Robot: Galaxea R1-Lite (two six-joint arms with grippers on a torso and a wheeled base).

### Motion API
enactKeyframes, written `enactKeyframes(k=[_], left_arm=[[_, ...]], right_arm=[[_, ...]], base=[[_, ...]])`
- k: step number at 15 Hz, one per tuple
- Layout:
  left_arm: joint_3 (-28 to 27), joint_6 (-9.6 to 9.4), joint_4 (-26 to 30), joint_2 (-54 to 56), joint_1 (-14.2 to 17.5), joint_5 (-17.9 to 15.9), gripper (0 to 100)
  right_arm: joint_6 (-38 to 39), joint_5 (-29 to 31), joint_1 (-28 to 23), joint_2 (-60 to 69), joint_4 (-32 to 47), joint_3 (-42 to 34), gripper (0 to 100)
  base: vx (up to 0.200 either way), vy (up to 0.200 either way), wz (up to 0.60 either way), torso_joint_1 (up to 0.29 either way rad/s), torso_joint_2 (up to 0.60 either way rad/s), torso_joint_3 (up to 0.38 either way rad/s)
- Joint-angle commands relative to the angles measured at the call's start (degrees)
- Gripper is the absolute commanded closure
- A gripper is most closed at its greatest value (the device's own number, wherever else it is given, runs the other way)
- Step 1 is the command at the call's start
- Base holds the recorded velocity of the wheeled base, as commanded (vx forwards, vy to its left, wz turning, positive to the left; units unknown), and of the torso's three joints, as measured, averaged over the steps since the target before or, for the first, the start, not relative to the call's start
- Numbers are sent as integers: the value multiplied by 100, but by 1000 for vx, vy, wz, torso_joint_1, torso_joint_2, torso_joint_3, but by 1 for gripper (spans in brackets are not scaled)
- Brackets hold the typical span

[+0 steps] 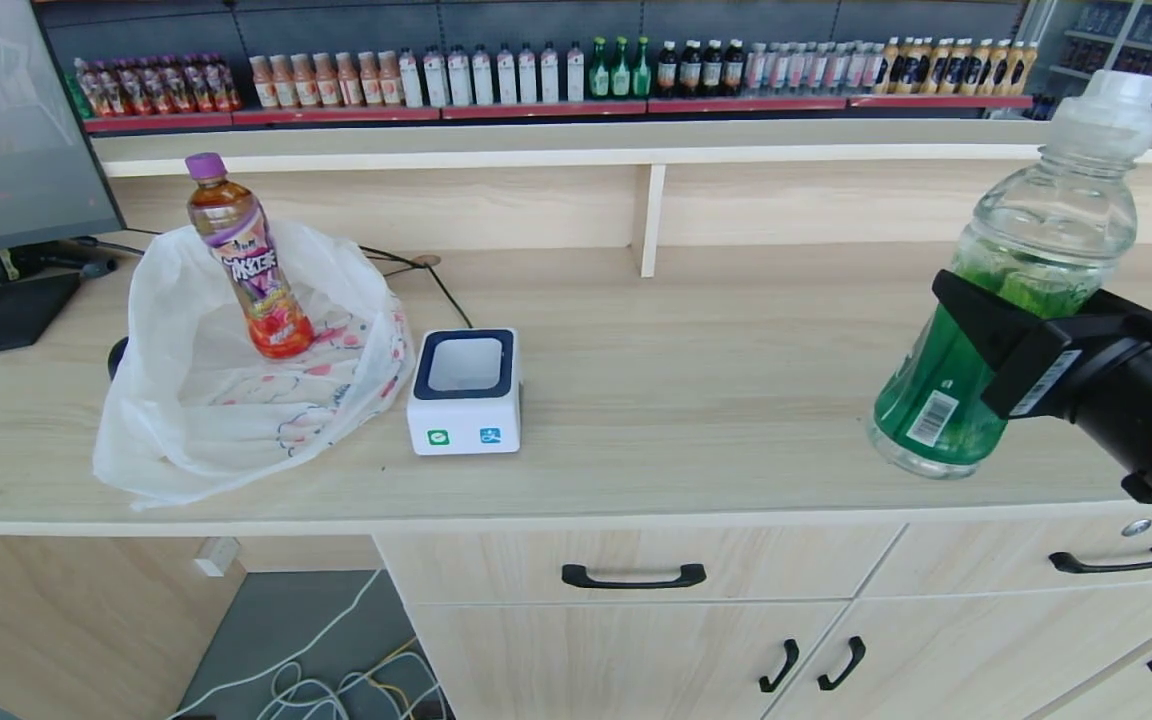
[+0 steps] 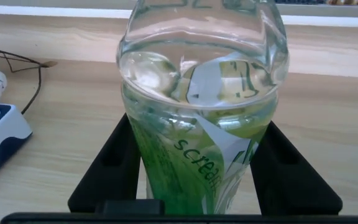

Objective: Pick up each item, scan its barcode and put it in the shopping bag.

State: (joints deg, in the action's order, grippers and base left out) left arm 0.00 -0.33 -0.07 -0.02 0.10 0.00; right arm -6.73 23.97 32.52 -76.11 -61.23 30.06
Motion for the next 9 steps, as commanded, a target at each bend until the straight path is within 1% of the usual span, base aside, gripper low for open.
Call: enactKeyframes(k=[1,4,5,8,9], left_arm=[[0,-2,-1,2,-1,0,0],[0,-2,-1,2,-1,9,0],[0,-2,-1,2,-1,0,0],[0,-2,-1,2,-1,0,0],[0,-2,-1,2,-1,9,0]], right_arm=[[163,-6,140,105,-3,-44,100],[734,-41,360,87,-3,-229,100],[1024,-173,536,87,-3,-334,100],[1657,-454,667,61,-3,-501,100],[2176,-674,659,-10,-3,-536,100]], base=[[0,0,0,0,0,0],[0,0,0,0,0,0],[0,0,0,0,0,0],[0,0,0,0,0,0],[0,0,0,0,0,0]])
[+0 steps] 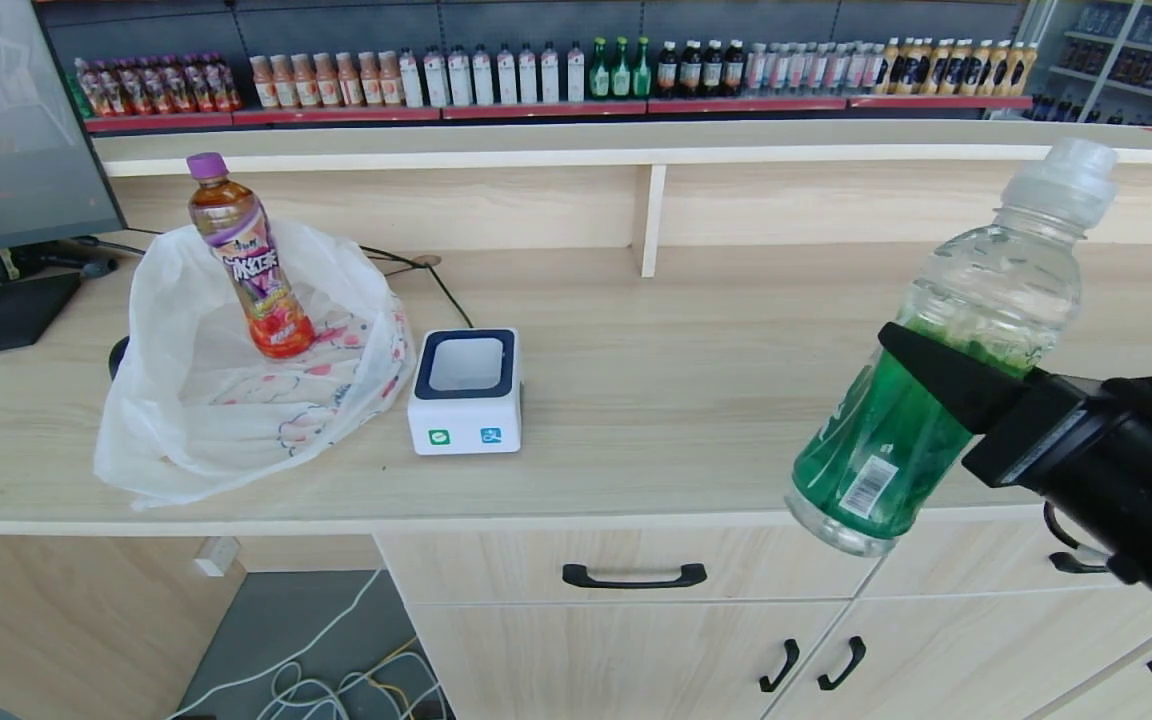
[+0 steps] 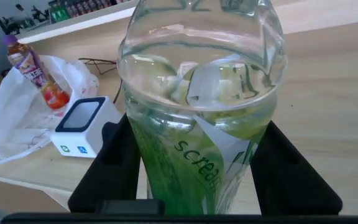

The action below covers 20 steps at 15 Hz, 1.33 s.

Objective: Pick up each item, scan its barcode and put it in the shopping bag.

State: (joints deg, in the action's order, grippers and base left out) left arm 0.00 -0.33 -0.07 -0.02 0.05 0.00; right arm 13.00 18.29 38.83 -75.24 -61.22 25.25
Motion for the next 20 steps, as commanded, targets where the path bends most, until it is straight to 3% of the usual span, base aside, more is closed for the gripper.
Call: enactKeyframes(k=[1,6,10,15,20], left_arm=[[0,-2,-1,2,4,0,0],[0,-2,-1,2,4,9,0],[0,-2,-1,2,4,9,0],[0,-2,-1,2,4,0,0],[0,-2,-1,2,4,0,0]], right_arm=[[441,-255,37,-149,-4,-37,100],[766,-932,178,-439,5,437,100],[1188,-1205,784,-764,14,1105,100],[1223,-1275,1523,-711,93,1325,100],[1416,-1275,1531,-694,1104,2564,100]], base=[[0,0,0,0,0,0],[0,0,0,0,0,0],[0,0,0,0,0,0],[0,0,0,0,0,0],[0,0,0,0,0,0]])
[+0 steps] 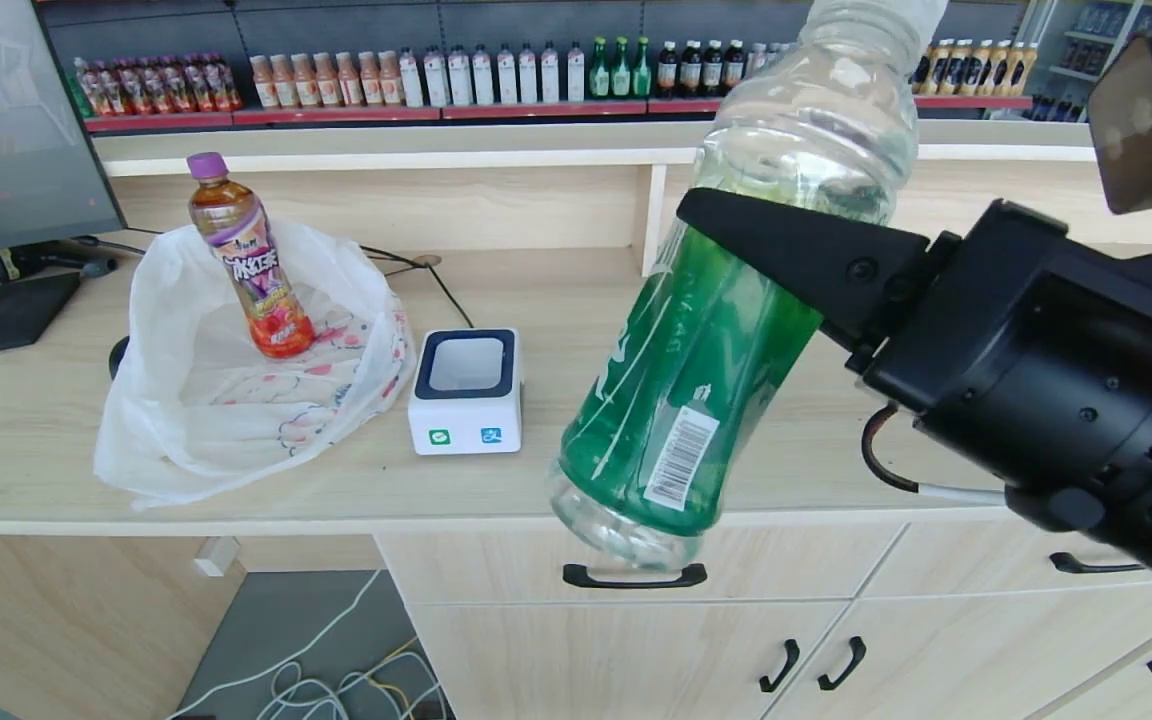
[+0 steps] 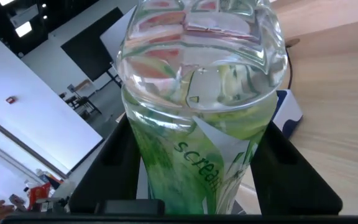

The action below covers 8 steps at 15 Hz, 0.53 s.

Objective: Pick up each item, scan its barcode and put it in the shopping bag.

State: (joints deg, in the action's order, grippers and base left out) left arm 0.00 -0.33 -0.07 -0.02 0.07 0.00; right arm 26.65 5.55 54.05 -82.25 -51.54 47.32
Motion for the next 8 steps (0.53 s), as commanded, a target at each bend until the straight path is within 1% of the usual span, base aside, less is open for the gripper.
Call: enactKeyframes(k=[1,8], left_arm=[[0,-2,-1,2,1,0,0],[0,-2,-1,2,1,0,0]], right_arm=[[121,-1,0,34,505,594,100],[130,25,9,165,566,418,100]], base=[[0,0,0,0,0,0],[0,0,0,0,0,0]])
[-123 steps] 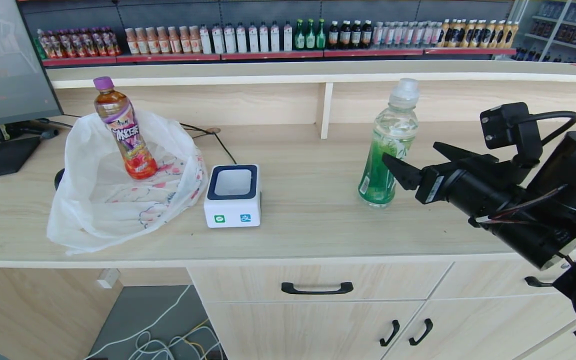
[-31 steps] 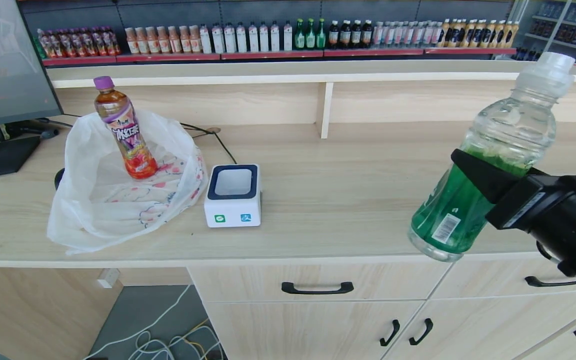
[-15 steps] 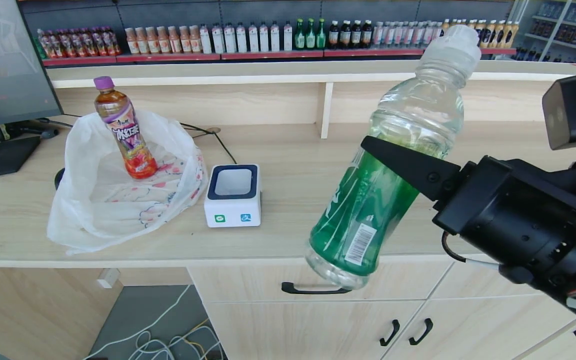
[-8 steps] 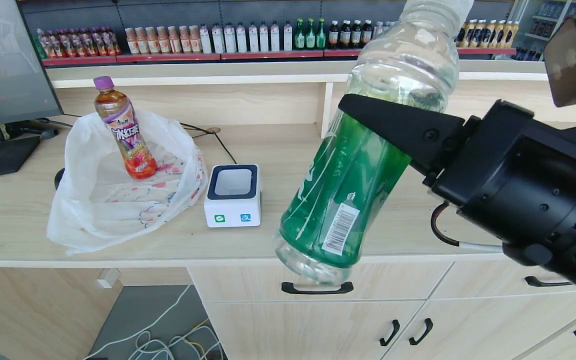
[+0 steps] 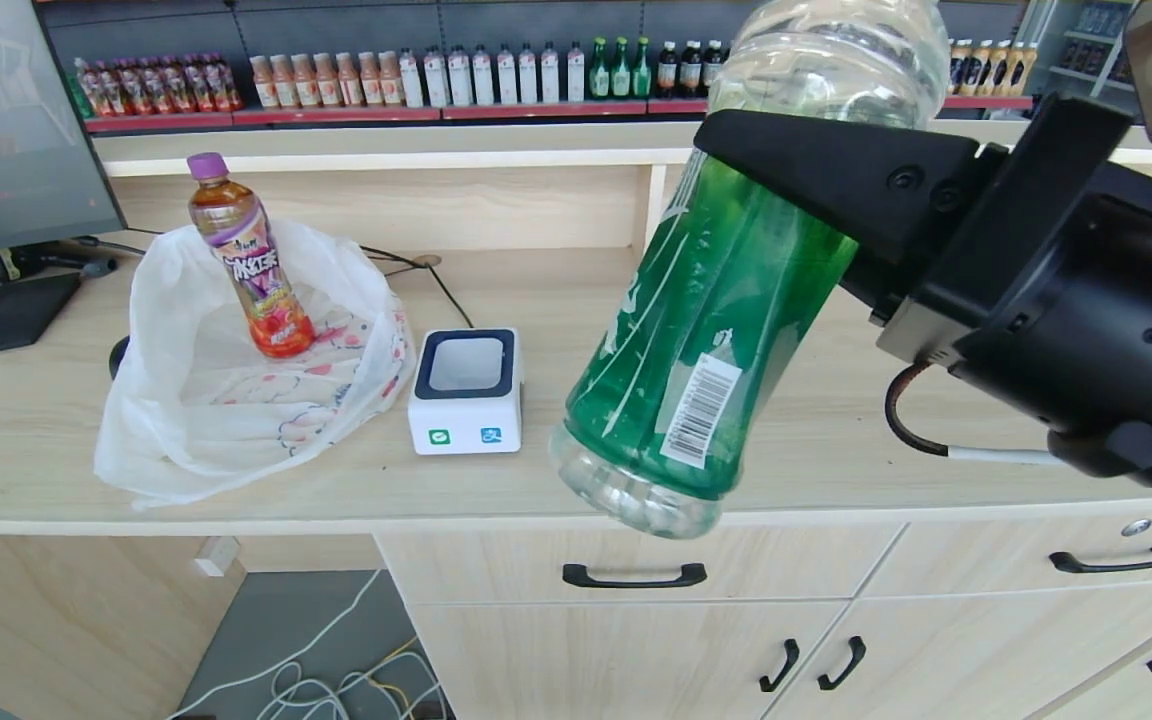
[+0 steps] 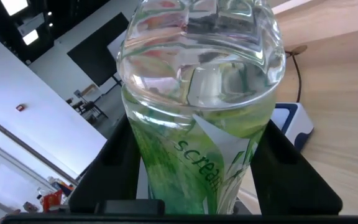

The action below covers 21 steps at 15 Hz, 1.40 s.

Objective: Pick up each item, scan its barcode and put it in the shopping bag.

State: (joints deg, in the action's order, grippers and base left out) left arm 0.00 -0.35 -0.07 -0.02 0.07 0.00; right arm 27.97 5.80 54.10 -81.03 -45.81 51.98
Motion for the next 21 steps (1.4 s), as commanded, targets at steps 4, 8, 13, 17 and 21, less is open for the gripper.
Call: enactKeyframes(k=[4,8,13,17,21], left_arm=[[0,0,-1,2,1,9,0],[0,0,-1,2,1,9,0],[0,0,-1,2,1,0,0],[0,0,-1,2,1,0,0],[0,0,-1,2,1,0,0]], right_arm=[[-2,0,13,-9,-7,-74,100],[-2,0,13,17,-7,-92,100],[-10,-18,13,-9,28,-83,100],[-54,17,13,35,28,-162,100],[-344,26,4,114,20,-408,100]], base=[[0,0,0,0,0,0],[0,0,0,0,0,0],[0,0,0,0,0,0],[0,0,0,0,0,0],[0,0,0,0,0,0]])
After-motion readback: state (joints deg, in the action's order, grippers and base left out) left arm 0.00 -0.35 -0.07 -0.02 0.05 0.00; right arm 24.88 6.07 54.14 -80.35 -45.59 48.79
